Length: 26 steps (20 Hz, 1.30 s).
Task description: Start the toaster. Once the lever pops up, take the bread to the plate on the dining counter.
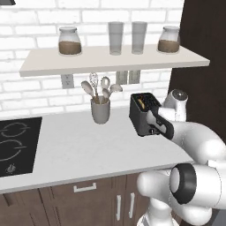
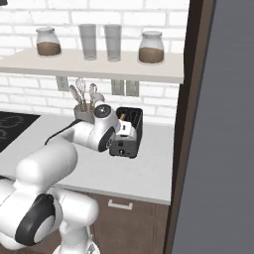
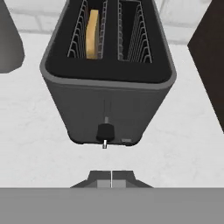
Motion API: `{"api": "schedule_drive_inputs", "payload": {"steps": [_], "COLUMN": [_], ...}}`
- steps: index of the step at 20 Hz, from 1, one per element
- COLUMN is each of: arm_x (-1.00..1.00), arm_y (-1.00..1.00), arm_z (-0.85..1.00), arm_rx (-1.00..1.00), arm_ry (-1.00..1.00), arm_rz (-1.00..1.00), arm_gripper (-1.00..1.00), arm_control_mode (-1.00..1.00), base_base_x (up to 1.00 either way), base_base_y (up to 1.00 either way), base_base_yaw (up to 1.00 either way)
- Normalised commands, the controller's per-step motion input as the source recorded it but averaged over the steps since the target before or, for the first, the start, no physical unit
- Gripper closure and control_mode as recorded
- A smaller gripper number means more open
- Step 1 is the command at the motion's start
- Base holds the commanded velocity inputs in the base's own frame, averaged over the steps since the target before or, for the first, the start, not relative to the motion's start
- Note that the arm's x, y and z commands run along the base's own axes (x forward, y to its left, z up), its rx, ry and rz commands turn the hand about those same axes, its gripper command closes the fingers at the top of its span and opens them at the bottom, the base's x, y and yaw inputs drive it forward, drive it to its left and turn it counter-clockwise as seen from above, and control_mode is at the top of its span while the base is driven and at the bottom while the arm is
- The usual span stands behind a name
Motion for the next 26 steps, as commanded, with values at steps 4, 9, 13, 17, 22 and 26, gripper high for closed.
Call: {"api": "schedule_drive_inputs", "payload": {"steps": [4,9,13,17,22,26], "arm_x": [0.00,0.00,0.18,0.51,0.38,0.05], "arm_y": [0.04,0.25,0.33,0.25,0.02,0.06], "arm_z": [0.88,0.19,0.00,0.13,0.03,-0.11], "arm_rx": [0.05,0.05,0.01,0.00,0.00,0.00], "arm_ry": [0.05,0.01,-0.01,0.00,0.00,-0.07], "arm_rz": [0.00,0.00,0.00,0.00,0.00,0.01], "arm_gripper": [1.00,1.00,1.00,1.00,-1.00,-1.00], "arm_control_mode": [-1.00,-1.00,-1.00,-1.00,-1.00,-1.00], "base_base_x": [0.00,0.00,0.00,0.00,0.00,0.00], "base_base_y": [0.00,0.00,0.00,0.00,0.00,0.00], "base_base_yaw": [0.00,0.00,0.00,0.00,0.00,0.00]}}
